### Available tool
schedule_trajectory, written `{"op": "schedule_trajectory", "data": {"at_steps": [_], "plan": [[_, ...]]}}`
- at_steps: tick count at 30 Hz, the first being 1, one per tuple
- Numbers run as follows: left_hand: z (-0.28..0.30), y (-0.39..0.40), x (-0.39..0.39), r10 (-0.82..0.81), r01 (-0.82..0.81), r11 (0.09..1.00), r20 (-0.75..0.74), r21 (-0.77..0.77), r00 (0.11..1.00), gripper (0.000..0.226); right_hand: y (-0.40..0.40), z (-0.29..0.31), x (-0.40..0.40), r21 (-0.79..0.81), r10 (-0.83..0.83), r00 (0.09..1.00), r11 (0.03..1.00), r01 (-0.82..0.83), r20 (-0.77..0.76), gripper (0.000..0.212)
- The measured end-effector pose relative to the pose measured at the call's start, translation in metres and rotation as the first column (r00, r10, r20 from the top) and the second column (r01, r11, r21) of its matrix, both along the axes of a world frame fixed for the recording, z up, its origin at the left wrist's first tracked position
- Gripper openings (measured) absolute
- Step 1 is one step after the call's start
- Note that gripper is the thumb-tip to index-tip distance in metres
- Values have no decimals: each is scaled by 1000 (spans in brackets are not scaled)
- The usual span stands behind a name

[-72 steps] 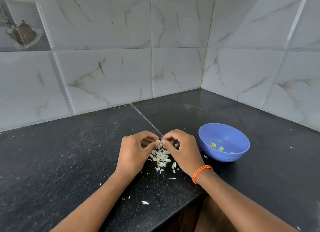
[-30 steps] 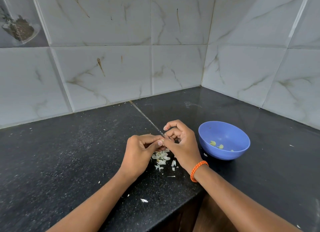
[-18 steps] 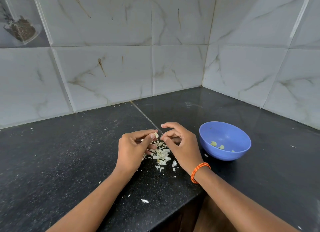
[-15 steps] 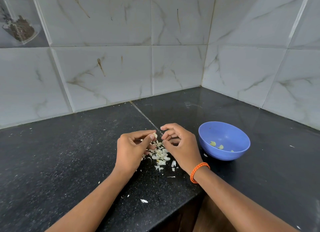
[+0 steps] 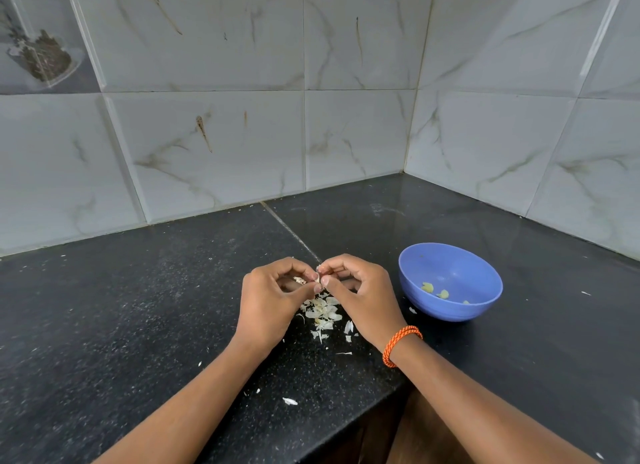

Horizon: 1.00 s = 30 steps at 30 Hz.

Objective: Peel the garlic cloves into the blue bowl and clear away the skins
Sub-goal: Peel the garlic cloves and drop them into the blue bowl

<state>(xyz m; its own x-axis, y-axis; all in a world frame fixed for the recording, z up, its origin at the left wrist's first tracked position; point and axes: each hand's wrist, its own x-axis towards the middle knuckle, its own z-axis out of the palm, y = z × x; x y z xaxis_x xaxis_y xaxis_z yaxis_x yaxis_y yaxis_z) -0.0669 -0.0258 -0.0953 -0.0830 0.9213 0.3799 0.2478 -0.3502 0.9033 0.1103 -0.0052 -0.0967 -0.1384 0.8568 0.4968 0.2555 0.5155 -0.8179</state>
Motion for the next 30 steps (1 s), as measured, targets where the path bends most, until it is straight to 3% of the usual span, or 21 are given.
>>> {"op": "schedule_trajectory", "data": {"at_steps": [11, 20, 30], "plan": [[-3, 3, 1, 43, -38, 998, -108, 50, 993, 23, 0, 0, 0, -33, -14, 1000, 999, 13, -24, 23], [-1, 2, 1, 56, -52, 997, -79, 48, 995, 13, -6, 5, -1, 23, -37, 997, 999, 39, -64, 34], [-7, 5, 2, 121, -96, 986, -180, 137, 976, 10, -8, 4, -3, 141, -122, 991, 984, 113, 56, 33]]}}
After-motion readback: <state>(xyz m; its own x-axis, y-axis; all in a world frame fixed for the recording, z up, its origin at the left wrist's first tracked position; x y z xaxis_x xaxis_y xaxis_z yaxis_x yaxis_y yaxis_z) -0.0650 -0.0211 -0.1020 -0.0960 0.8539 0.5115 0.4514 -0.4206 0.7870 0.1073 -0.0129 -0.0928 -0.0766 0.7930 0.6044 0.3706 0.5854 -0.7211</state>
